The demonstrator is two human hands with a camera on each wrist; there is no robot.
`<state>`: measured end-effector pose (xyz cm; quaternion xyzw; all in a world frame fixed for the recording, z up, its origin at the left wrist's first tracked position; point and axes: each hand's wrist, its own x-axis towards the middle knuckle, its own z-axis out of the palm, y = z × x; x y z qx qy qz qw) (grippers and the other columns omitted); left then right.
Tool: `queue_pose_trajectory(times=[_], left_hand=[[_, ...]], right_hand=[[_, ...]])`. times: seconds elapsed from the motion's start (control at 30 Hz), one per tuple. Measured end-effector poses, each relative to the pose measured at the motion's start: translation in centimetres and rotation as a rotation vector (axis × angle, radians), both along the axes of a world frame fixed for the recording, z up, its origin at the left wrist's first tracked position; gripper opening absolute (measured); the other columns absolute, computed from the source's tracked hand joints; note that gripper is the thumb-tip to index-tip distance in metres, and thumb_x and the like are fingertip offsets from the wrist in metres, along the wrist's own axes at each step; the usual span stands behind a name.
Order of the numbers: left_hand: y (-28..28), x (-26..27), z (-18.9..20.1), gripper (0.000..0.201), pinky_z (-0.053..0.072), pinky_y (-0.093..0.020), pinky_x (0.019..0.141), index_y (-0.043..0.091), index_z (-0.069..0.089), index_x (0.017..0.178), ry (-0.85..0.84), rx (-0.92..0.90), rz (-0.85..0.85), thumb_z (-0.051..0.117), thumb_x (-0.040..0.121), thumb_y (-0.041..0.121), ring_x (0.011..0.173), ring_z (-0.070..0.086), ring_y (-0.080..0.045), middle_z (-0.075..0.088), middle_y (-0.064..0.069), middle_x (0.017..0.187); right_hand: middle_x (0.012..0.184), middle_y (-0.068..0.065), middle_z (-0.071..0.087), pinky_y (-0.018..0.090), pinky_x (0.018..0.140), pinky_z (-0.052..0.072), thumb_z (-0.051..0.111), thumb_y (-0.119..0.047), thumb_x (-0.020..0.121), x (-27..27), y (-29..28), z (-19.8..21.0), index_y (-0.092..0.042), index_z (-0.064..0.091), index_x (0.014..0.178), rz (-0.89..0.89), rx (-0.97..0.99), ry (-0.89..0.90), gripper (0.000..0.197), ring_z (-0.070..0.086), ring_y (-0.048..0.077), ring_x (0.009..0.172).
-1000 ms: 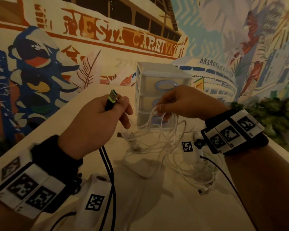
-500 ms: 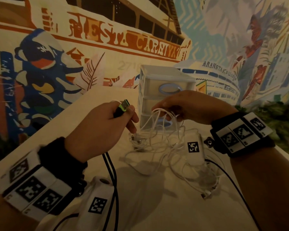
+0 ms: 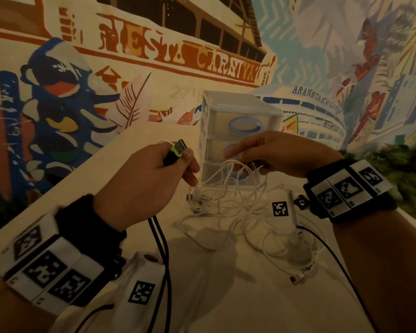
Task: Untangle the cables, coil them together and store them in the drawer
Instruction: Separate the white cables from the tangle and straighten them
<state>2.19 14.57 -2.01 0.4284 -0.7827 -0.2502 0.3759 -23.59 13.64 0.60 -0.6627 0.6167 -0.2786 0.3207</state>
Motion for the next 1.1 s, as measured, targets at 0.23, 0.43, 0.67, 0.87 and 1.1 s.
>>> queue_pose_trajectory(times=[0.23,0.43,0.67,0.87,1.1], left_hand=[[-0.3,-0.2,0.0,0.034,0.030,-0.027,0.055,0.019,0.061,0.087,0.218,0.019,0.007,0.038,0.104,0.037,0.039,0.046,0.007,0.076,0.001,0.084],[-0.6,0.1,0.0,0.032,0.031,-0.028,0.055,0.019,0.057,0.086,0.369,0.012,-0.009,0.040,0.104,0.039,0.039,0.036,-0.003,0.075,-0.003,0.090],[-0.1,0.0,0.4,0.031,0.044,-0.056,0.079,0.017,0.056,0.087,0.376,0.026,-0.038,0.039,0.105,0.036,0.042,0.044,0.003,0.074,-0.006,0.091],[-0.4,0.1,0.2,0.032,0.033,-0.029,0.060,0.017,0.055,0.086,0.396,0.000,-0.028,0.039,0.105,0.036,0.041,0.045,0.004,0.074,-0.006,0.089],[-0.4,0.0,0.1,0.032,0.041,-0.055,0.080,0.020,0.057,0.084,0.362,0.002,-0.011,0.039,0.104,0.037,0.043,0.047,0.005,0.074,-0.005,0.089]], right_hand=[[0.107,0.002,0.077,0.033,0.071,0.037,0.058,-0.009,0.099,-0.6,0.3,0.1,-0.027,0.067,0.126,0.060,0.054,0.044,0.034,0.066,0.026,0.090],[0.099,-0.005,0.078,0.037,0.079,0.039,0.056,-0.005,0.099,-0.6,0.9,0.4,-0.030,0.067,0.128,0.118,0.064,0.181,0.039,0.061,0.017,0.090],[0.098,-0.010,0.076,0.030,0.080,0.046,0.070,-0.021,0.094,-0.5,0.6,0.2,-0.030,0.062,0.123,0.088,0.072,0.214,0.032,0.065,0.007,0.089],[0.103,0.005,0.077,0.032,0.082,0.051,0.072,-0.027,0.092,-0.5,0.5,0.1,-0.022,0.065,0.104,0.101,0.064,0.269,0.015,0.067,0.010,0.085],[0.081,-0.011,0.075,0.026,0.072,0.048,0.071,-0.046,0.088,0.3,1.2,1.1,-0.034,0.081,0.093,0.020,0.033,0.502,0.016,0.060,0.003,0.072]])
